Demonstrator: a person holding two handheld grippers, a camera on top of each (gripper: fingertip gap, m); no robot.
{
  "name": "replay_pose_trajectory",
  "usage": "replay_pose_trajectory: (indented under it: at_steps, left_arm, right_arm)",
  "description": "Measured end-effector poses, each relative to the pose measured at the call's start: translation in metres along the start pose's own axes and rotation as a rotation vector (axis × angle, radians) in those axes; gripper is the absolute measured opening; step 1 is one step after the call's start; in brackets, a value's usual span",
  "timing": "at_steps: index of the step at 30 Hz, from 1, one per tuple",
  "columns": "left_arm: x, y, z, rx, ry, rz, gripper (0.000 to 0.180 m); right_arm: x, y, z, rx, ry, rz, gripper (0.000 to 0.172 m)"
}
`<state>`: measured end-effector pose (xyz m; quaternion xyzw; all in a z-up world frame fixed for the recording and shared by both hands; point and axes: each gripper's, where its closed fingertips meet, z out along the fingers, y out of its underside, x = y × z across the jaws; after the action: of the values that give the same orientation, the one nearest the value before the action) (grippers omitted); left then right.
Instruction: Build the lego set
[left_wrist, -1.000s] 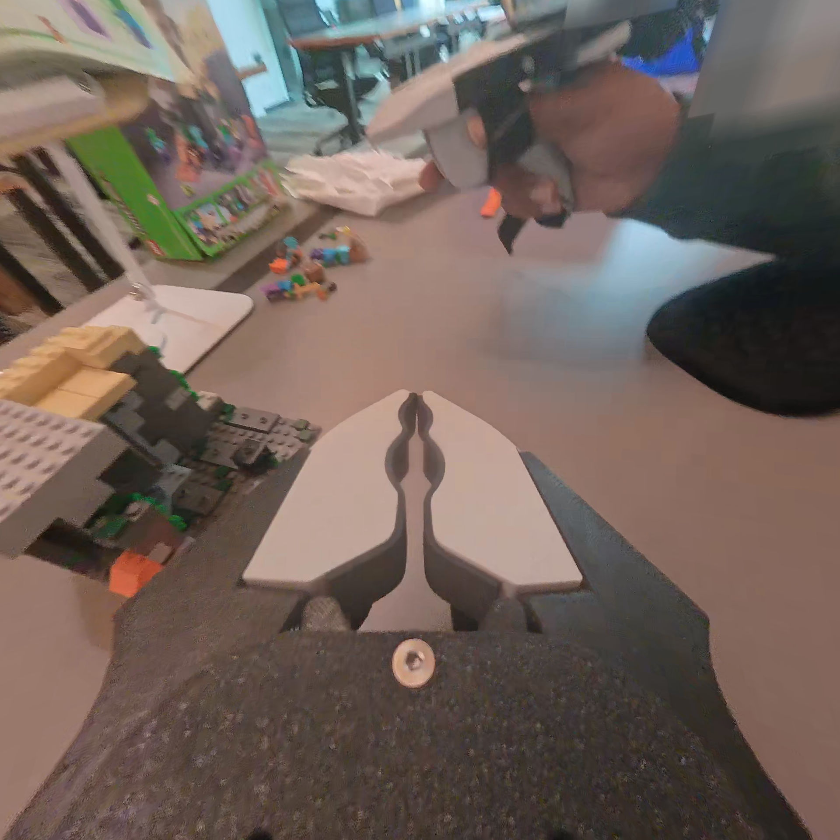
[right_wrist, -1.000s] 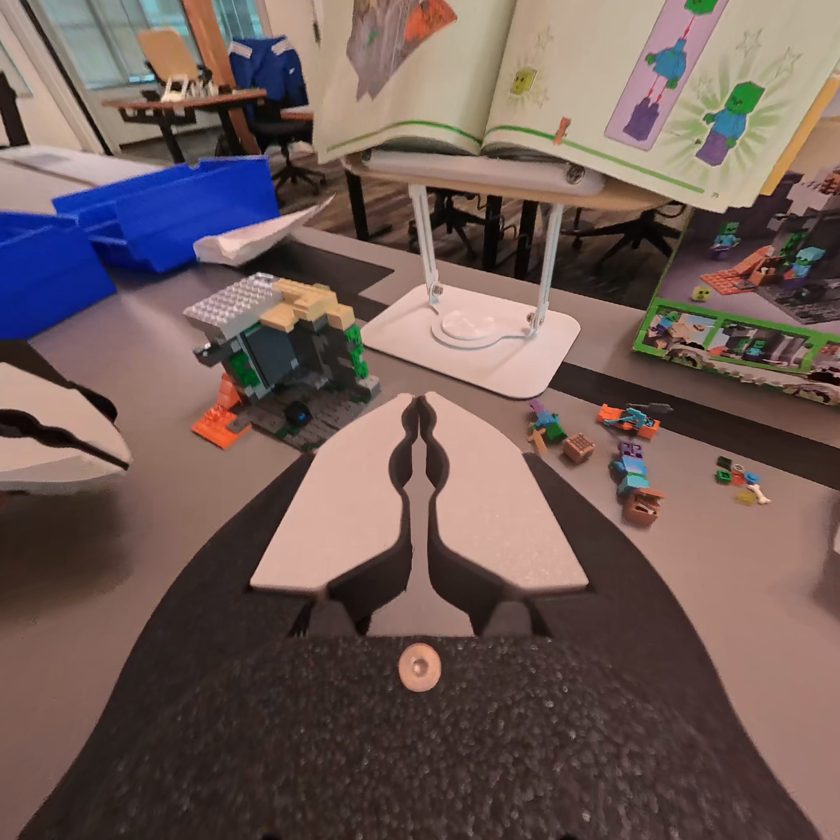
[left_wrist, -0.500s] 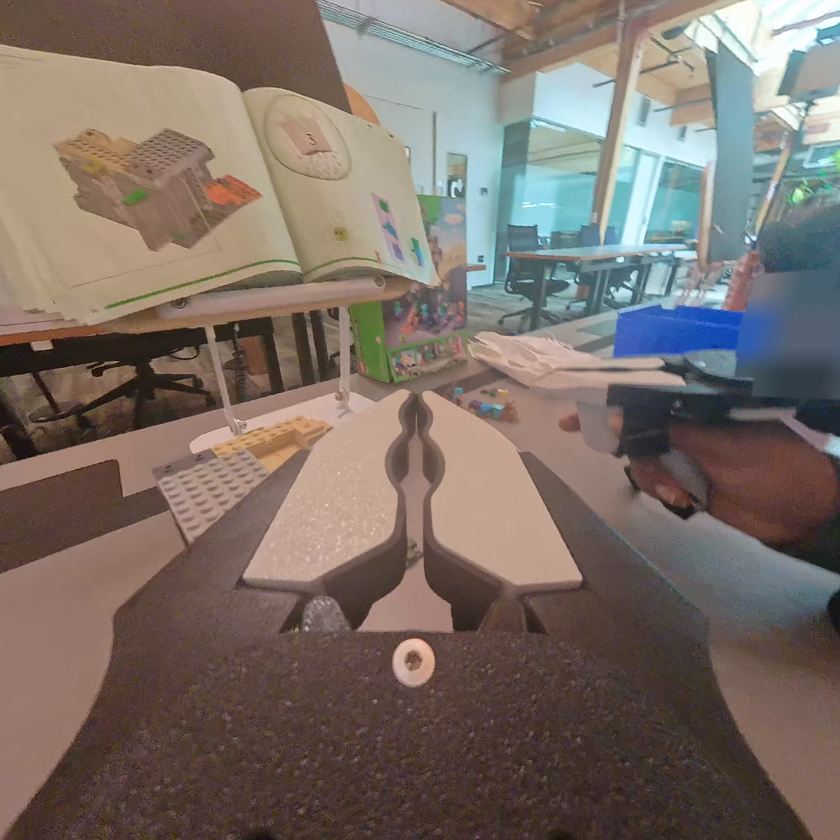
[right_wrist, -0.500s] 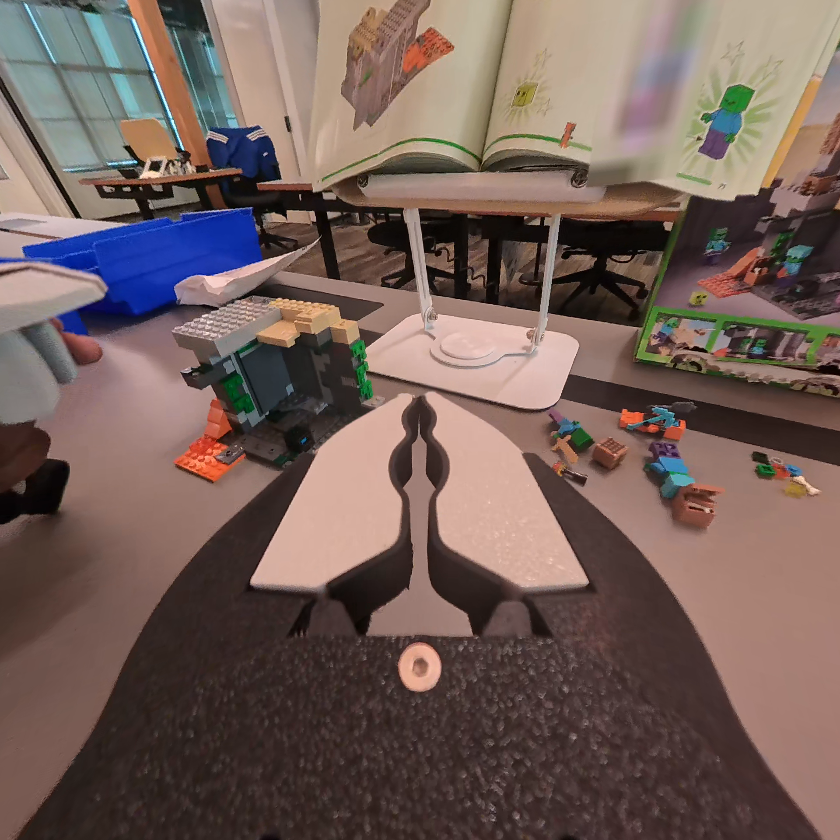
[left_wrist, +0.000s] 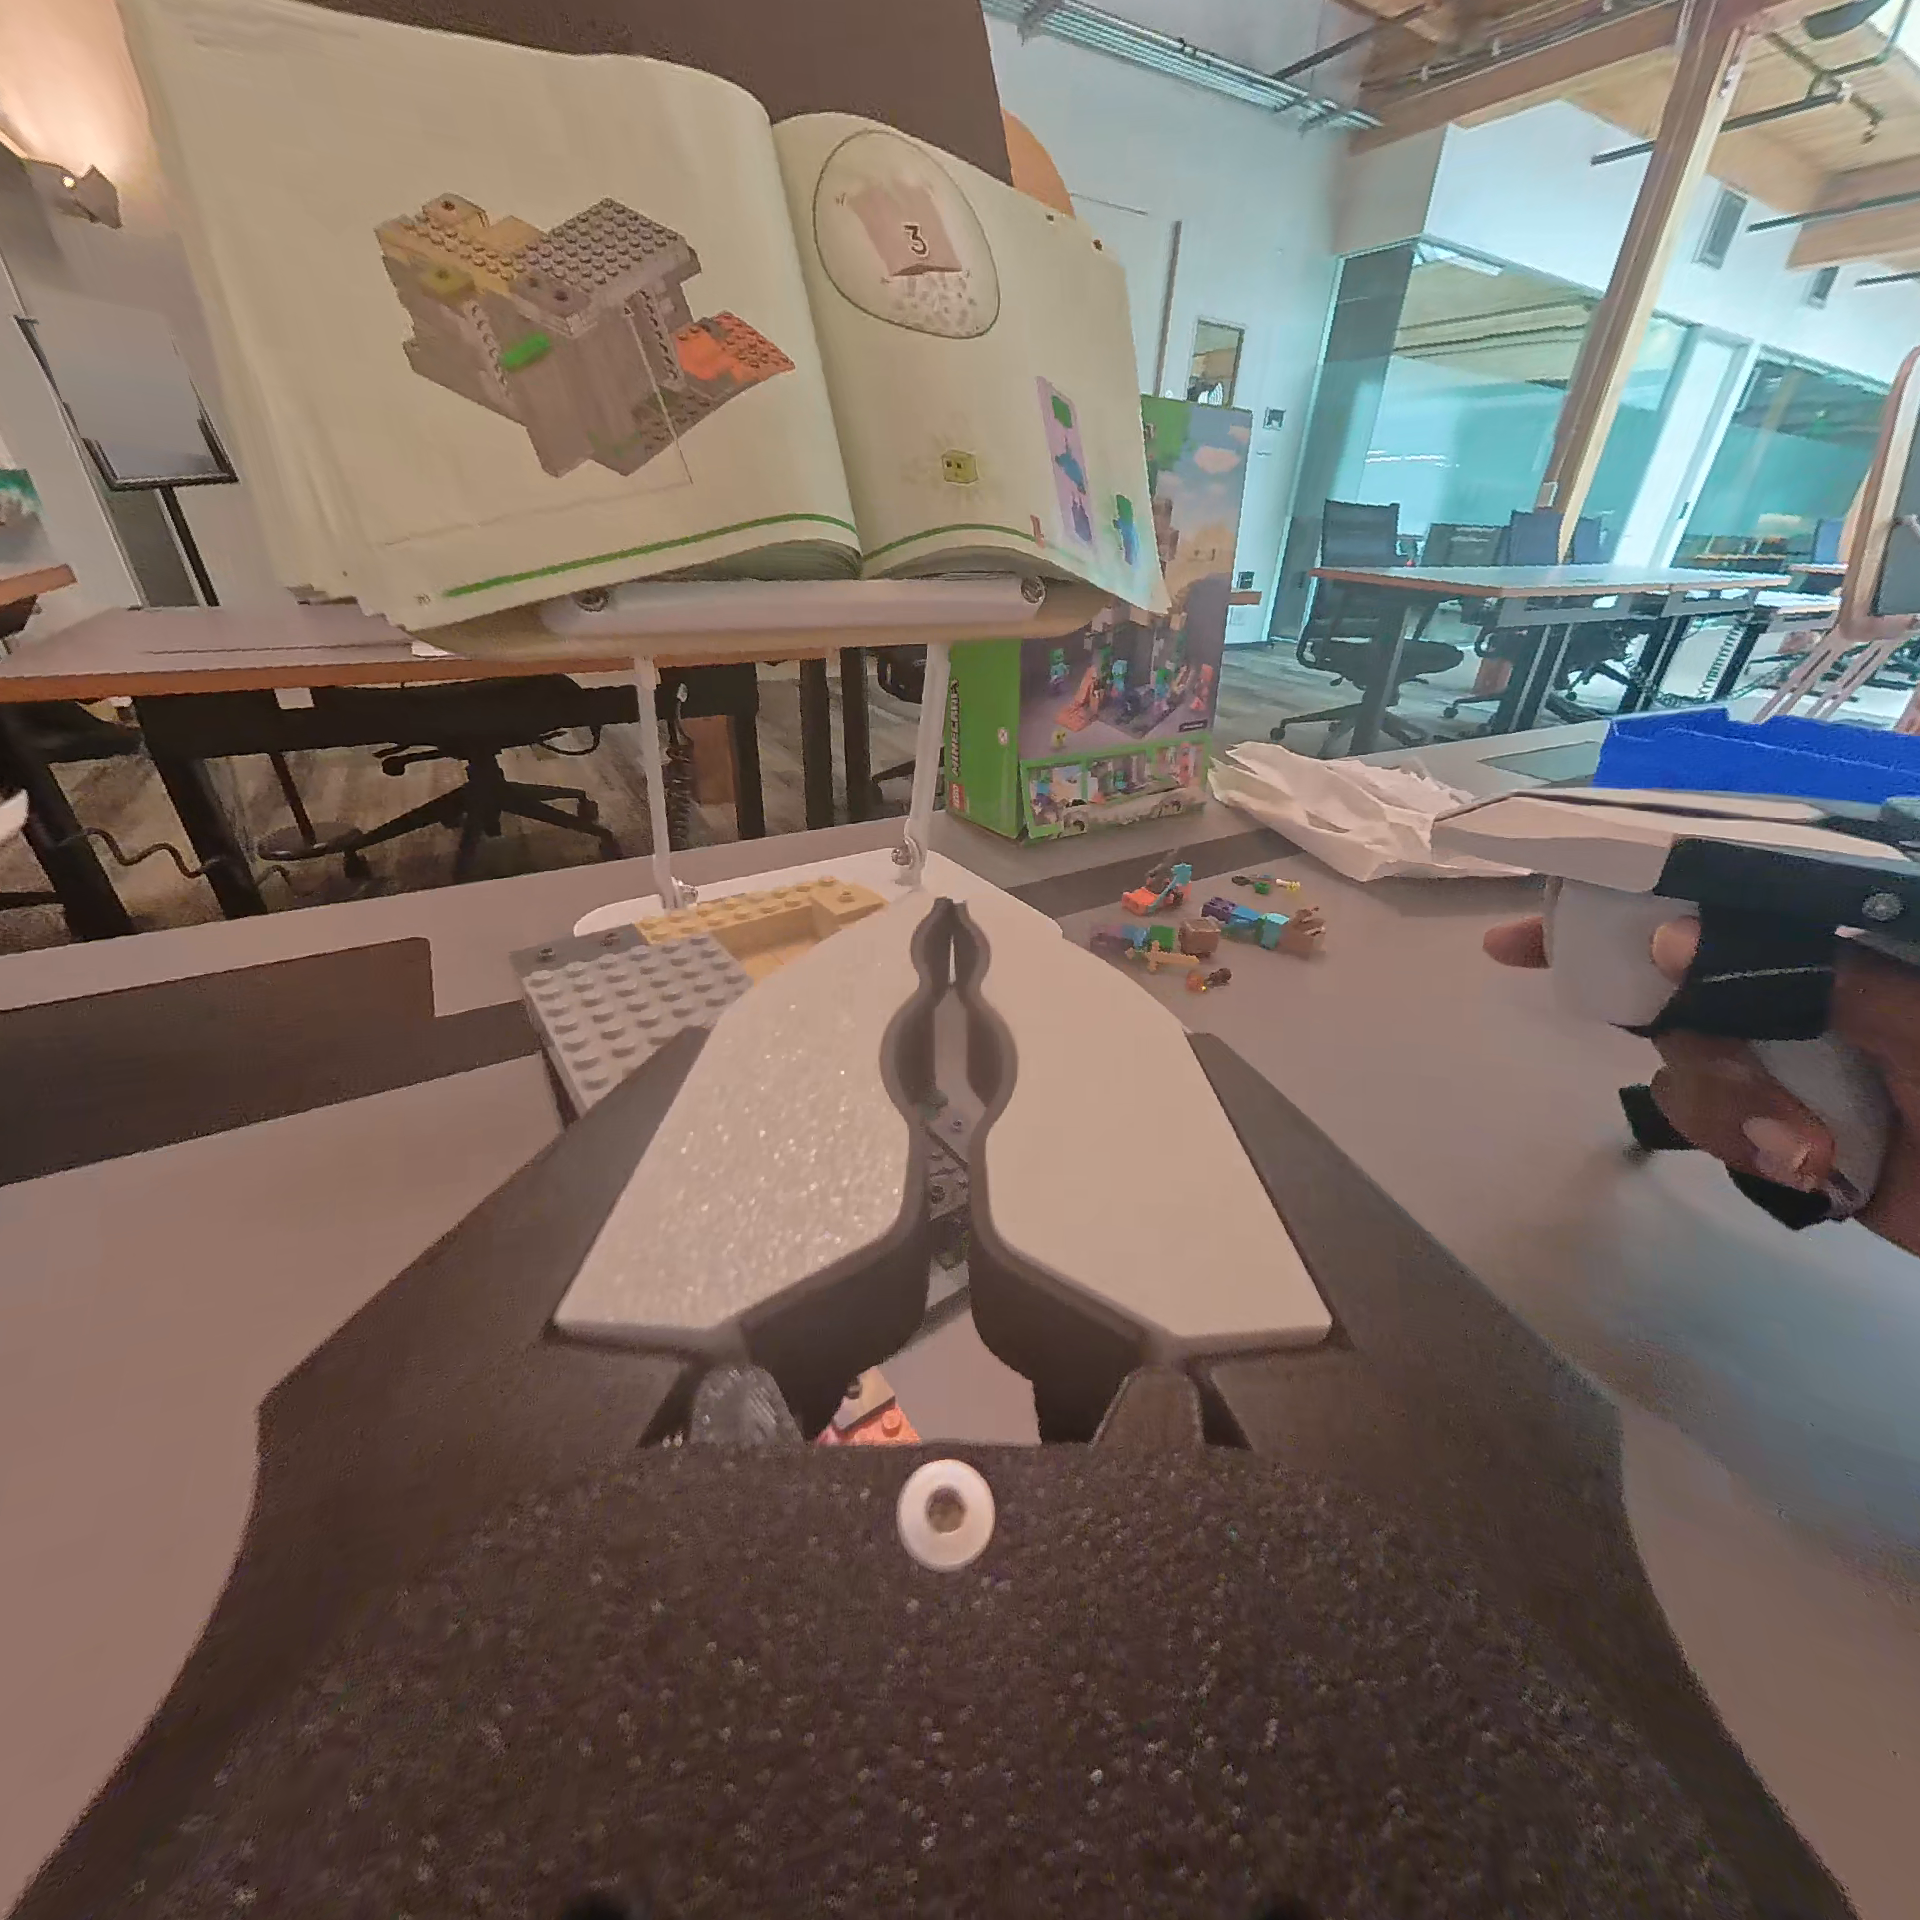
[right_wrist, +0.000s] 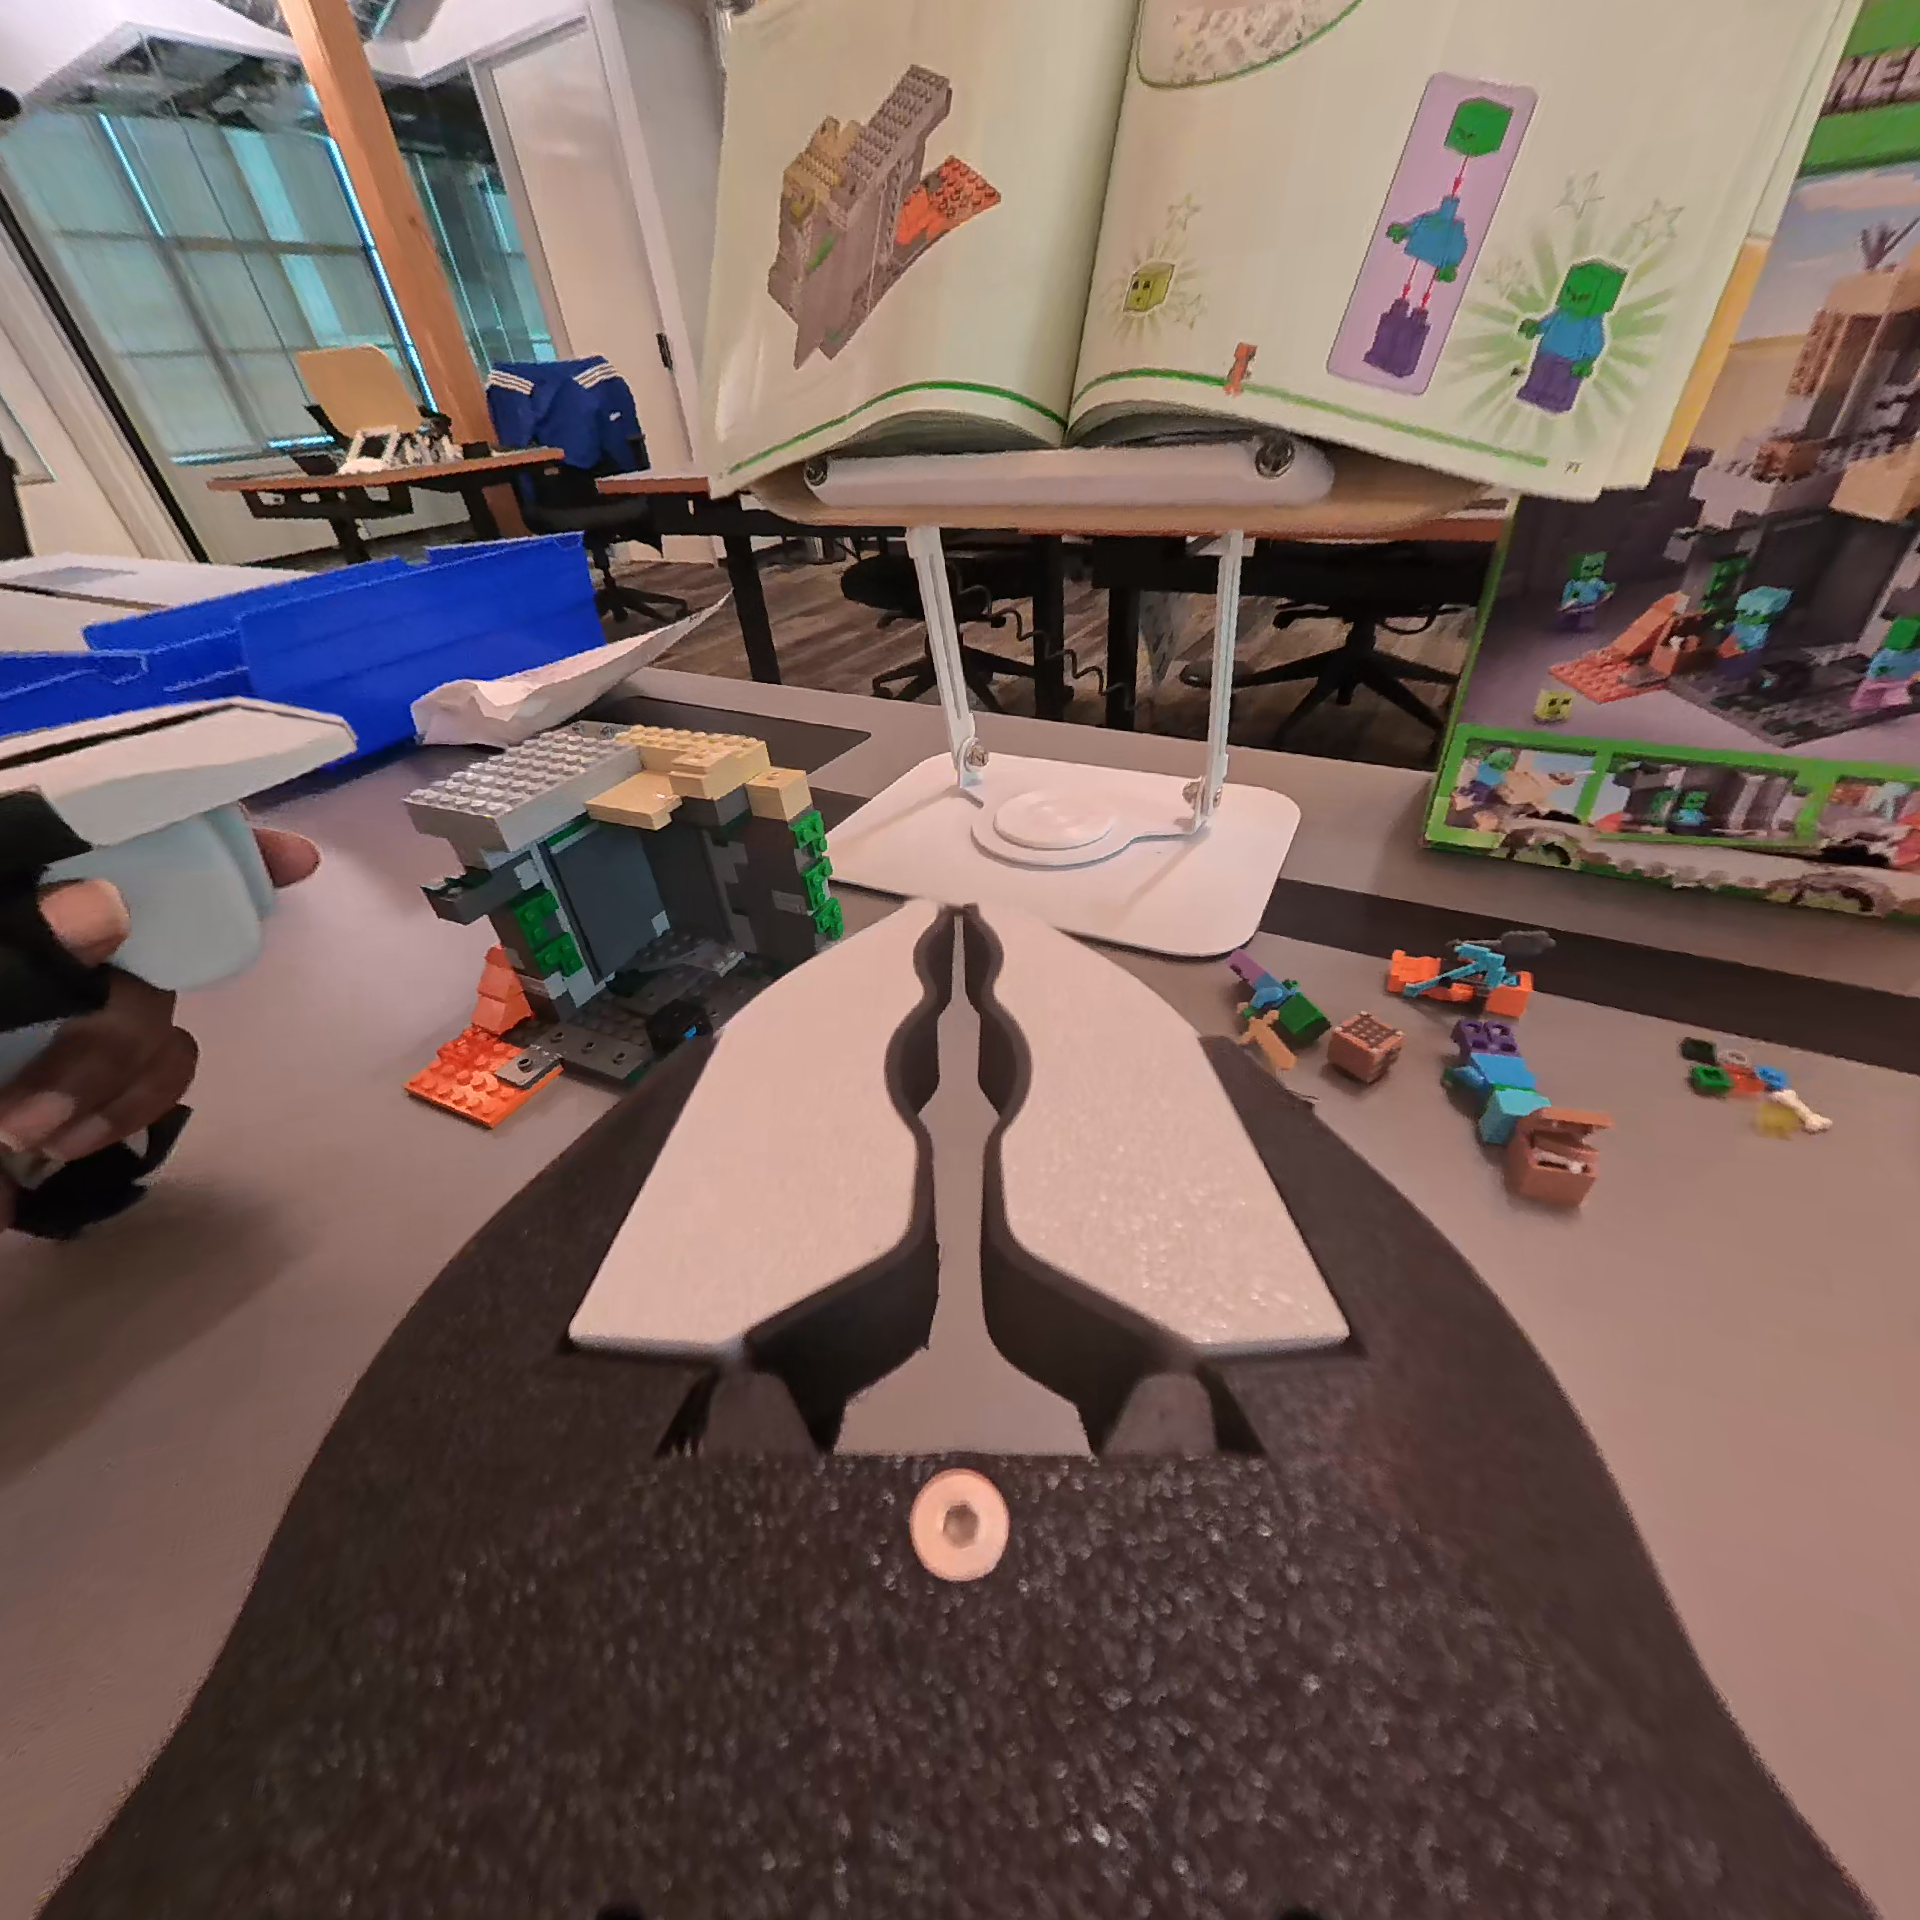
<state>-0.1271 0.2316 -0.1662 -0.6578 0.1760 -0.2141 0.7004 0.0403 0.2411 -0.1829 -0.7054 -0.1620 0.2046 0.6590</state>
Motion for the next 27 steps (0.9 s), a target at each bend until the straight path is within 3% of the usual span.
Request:
replay_pose_trajectory:
  at_steps: [13,18,21,27]
  left_arm:
    - [-0.047,-0.013,-0.019,-0.015,-0.105,0.058,0.006]
    - [-0.096,-0.017,-0.038,-0.087,-0.272,0.148,0.007]
    - [-0.138,-0.018,-0.081,-0.232,-0.424,0.146,0.015]
    - [-0.207,-0.041,-0.244,-0.464,-0.856,0.3,0.036]
  right_arm:
    - [-0.012,0.002,0.002,-0.02,-0.033,-0.075,0.004]
    - [-0.015,0.009,0.003,-0.047,-0.048,-0.088,0.004]
    - [-0.017,0.005,0.002,-0.042,-0.062,-0.092,0.004]
    - [-0.025,0.006,0.003,-0.052,-0.105,-0.082,0.004]
